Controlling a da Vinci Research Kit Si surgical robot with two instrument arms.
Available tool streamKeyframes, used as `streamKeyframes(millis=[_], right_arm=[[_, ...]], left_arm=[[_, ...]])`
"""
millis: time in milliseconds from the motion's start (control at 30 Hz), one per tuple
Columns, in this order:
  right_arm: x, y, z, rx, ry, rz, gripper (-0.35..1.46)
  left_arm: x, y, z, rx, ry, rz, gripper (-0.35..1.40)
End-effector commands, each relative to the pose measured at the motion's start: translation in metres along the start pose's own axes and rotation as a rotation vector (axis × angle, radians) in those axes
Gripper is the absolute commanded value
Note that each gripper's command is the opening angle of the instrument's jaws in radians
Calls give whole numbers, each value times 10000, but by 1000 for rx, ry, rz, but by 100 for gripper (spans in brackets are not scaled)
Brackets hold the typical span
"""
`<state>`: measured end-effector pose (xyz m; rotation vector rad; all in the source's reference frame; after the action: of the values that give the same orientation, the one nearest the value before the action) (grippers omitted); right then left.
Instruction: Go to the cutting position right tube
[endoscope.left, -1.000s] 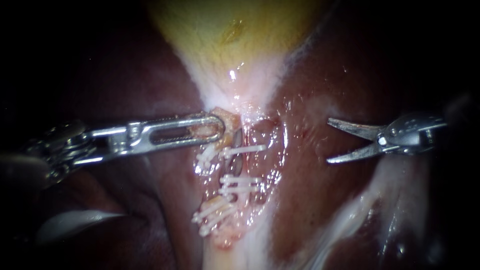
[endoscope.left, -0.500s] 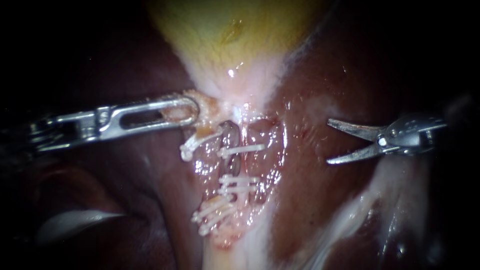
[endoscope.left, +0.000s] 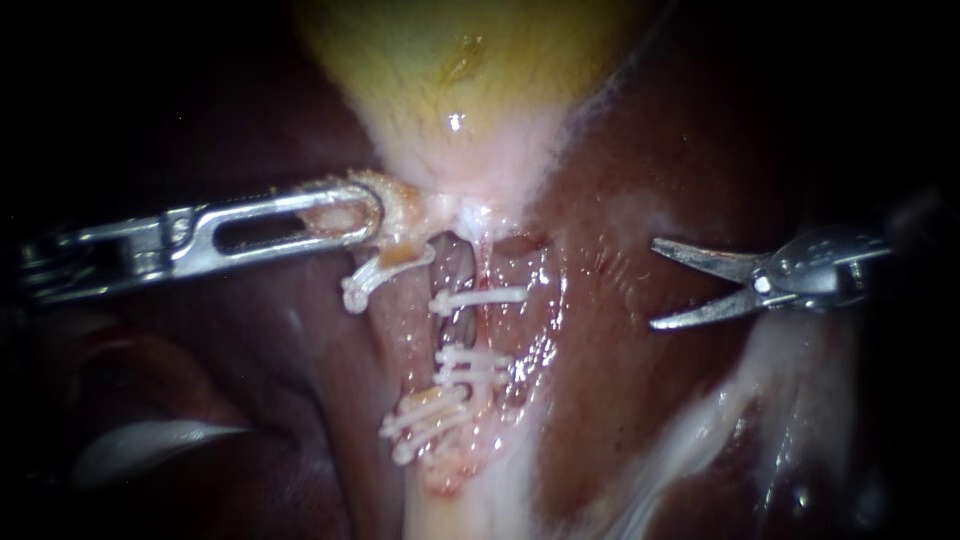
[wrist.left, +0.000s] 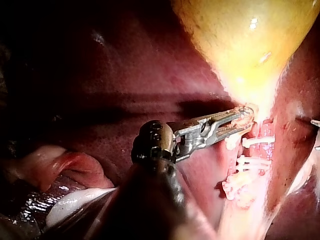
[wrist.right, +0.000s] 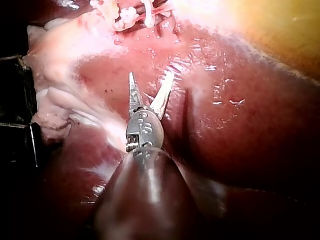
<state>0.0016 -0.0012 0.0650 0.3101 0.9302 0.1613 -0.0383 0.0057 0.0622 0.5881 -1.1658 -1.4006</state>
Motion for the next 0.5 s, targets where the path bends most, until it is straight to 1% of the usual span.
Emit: streamKeyframes(millis=[33, 133, 300, 433, 500], right_arm=[[2, -3, 2, 10, 7, 38, 145], [8, -10, 9, 32, 21, 117, 145], [19, -25, 24, 91, 47, 274, 145], [24, -33, 34, 145, 31, 398, 143], [27, -35, 38, 182, 9, 448, 143]], left_arm=[[0, 0, 0, -1, 0, 0, -35], [1, 0, 1, -1, -1, 0, -35], [2, -1, 2, -2, -2, 1, -35], [2, -1, 3, -2, -2, 0, -35], [3, -2, 3, -3, -3, 1, -35]])
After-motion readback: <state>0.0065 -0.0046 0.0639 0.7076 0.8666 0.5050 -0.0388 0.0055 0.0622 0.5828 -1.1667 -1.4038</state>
